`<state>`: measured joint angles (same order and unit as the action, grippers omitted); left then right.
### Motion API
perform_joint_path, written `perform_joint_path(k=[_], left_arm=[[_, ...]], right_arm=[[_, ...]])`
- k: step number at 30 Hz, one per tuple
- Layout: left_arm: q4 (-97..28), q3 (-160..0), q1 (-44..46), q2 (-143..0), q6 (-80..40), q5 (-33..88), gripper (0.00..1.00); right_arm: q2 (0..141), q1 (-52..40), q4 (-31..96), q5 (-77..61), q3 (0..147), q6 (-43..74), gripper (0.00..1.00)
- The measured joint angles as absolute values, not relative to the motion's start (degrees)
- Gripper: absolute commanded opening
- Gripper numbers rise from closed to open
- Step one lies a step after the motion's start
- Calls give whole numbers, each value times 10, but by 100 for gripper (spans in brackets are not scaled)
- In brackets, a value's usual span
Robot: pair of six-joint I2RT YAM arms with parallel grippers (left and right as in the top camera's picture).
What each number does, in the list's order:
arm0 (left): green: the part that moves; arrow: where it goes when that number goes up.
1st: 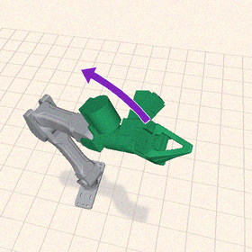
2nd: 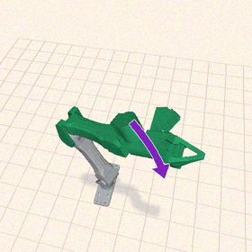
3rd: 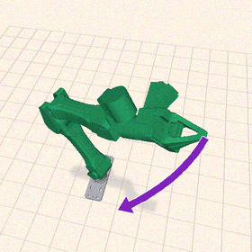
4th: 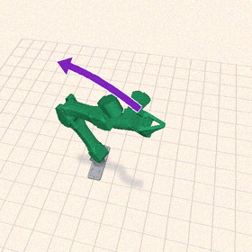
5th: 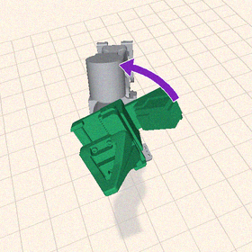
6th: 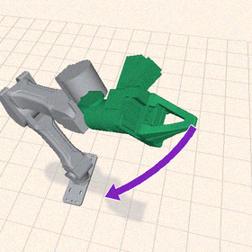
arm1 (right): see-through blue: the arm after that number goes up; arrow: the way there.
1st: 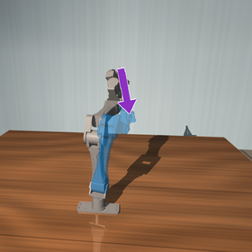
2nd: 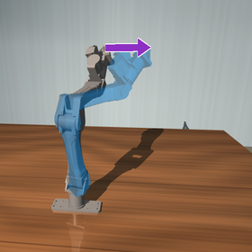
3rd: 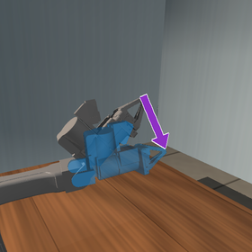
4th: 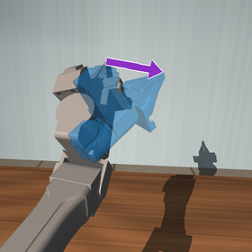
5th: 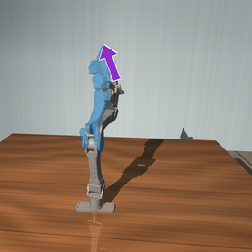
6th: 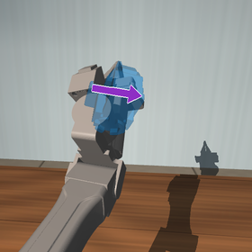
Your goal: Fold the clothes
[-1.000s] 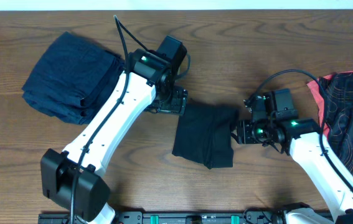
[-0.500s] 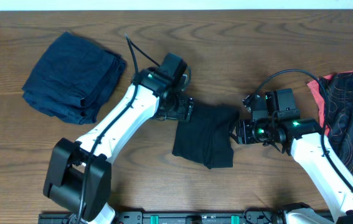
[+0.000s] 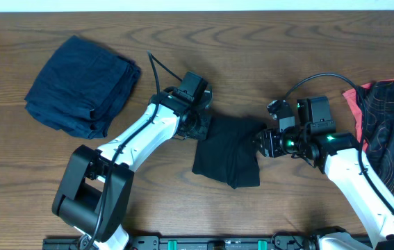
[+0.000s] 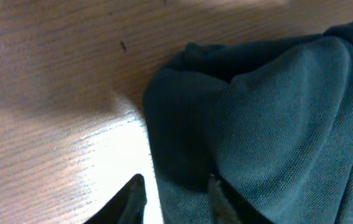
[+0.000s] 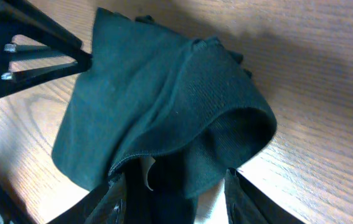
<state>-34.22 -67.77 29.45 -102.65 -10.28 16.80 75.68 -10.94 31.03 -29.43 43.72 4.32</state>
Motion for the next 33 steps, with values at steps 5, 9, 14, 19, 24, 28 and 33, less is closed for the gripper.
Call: perform_joint_path(k=[5, 9, 14, 19, 24, 28, 33], left_arm=[[-340, -678, 295, -1027, -102, 168, 30], [-340, -678, 295, -1027, -100, 168, 30], [-341, -678, 295, -1027, -100, 168, 30], [-340, -678, 295, -1027, -100, 168, 30], [-341, -678, 295, -1027, -100, 168, 30], [-340, -678, 295, -1027, -100, 168, 26], [-342, -678, 295, -1027, -98, 168, 23]], right_arm=[[757, -109, 322, -305, 437, 36, 62], [757, -105, 336, -306, 437, 17, 66], [757, -62, 345, -307, 437, 5, 64], [755, -7, 352, -338, 438, -6, 62], [755, -6, 354, -365, 438, -11, 63], [760, -29, 338, -364, 432, -14, 58], [802, -53, 306, -352, 415, -13, 54]])
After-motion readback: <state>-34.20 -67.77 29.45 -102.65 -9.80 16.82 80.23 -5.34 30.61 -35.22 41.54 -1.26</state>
